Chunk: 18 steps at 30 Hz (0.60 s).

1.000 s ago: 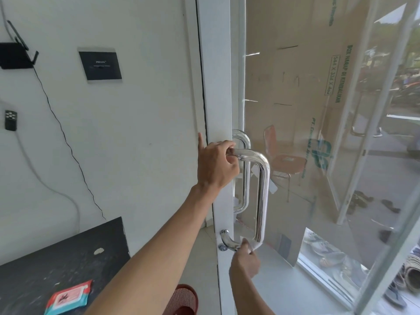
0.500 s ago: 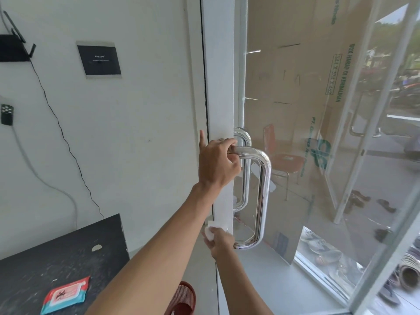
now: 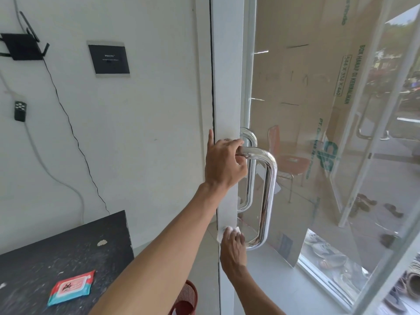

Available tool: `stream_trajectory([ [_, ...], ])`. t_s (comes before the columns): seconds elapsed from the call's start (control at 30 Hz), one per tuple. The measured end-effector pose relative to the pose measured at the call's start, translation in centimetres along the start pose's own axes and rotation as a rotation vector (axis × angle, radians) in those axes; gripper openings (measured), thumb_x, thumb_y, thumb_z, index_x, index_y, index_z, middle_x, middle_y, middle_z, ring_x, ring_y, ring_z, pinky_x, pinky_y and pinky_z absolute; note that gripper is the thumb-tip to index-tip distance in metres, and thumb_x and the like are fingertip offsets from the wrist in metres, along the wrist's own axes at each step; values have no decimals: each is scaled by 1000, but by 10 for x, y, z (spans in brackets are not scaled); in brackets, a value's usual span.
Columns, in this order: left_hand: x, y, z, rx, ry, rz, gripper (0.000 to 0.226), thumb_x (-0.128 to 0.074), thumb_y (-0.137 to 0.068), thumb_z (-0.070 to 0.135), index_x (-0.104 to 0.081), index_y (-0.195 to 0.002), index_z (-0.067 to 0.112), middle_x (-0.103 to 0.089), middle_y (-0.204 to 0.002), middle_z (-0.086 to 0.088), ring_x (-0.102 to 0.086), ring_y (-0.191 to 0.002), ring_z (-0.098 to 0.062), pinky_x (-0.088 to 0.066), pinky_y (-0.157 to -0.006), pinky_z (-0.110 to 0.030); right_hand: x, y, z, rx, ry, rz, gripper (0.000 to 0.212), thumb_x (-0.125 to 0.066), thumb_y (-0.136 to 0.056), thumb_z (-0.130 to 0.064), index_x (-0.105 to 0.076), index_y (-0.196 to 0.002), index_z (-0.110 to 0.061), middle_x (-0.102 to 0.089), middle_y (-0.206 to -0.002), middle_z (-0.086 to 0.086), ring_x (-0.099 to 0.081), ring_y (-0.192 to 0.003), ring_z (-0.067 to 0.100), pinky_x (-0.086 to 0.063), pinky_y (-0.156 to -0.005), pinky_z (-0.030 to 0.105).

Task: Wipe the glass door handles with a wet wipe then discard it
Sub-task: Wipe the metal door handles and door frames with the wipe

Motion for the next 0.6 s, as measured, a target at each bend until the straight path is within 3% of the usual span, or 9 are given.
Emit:
stream_trajectory([
  [0.17,-1,-1,1,16,-19,-9,40,-48,-65,12,-70,-97,17,-69,-76,5,-64,-79,-20,-2,-125,-40,0,-4,12,177,-39,-15,93,-88,-33,-4,-48,-117,-4,-66,-98,19,-69,-85,29,-58,-79,36],
  [0.3,0,-1,-1,35,-20,-9,43,-47,-66,13,-72,-100,16,-70,-78,4,-65,-81,-20,0,-125,-39,2,12,17,351,74,-67,96,-83,-32,1,-57,-123,-13,-61,-122,18,-65,-103,32,-54,-88,38],
  [0.4,1,-1,-1,37,-6,-8,43,-47,-67,13,-72,-101,16,-72,-81,5,-65,-83,-19,3,-124,-36,-5,23,28,433,167,-82,89,-91,-42,-14,-59,-125,-16,-56,-133,18,-60,-116,32,-46,-101,43],
  [0.47,1,0,-1,36,4,-10,43,-47,-67,12,-73,-101,16,-72,-81,5,-66,-82,-19,3,-124,-35,-7,31,37,475,226,-81,84,-90,-54,-22,-53,-129,-15,-54,-136,18,-58,-120,33,-31,-111,48],
  [0.53,2,0,-2,29,3,-4,43,-47,-67,13,-72,-101,17,-71,-79,6,-65,-81,-17,2,-125,-36,-2,40,44,509,309,-47,81,-83,-59,-15,-48,-131,-13,-55,-135,20,-57,-120,35,-18,-110,48],
  [0.6,3,1,-2,25,14,2,41,-47,-67,11,-72,-99,18,-70,-77,8,-65,-79,-17,1,-125,-35,2,50,50,555,410,26,72,-64,-65,-8,-45,-134,-11,-56,-132,20,-58,-119,36,-14,-109,48],
])
Point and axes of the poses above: each hand's wrist, its own y-axis away from the middle knuckle, its own x-axis out of the back of the hand, z = x × y, the point moved 7 cm from there along -y, towards the middle knuckle
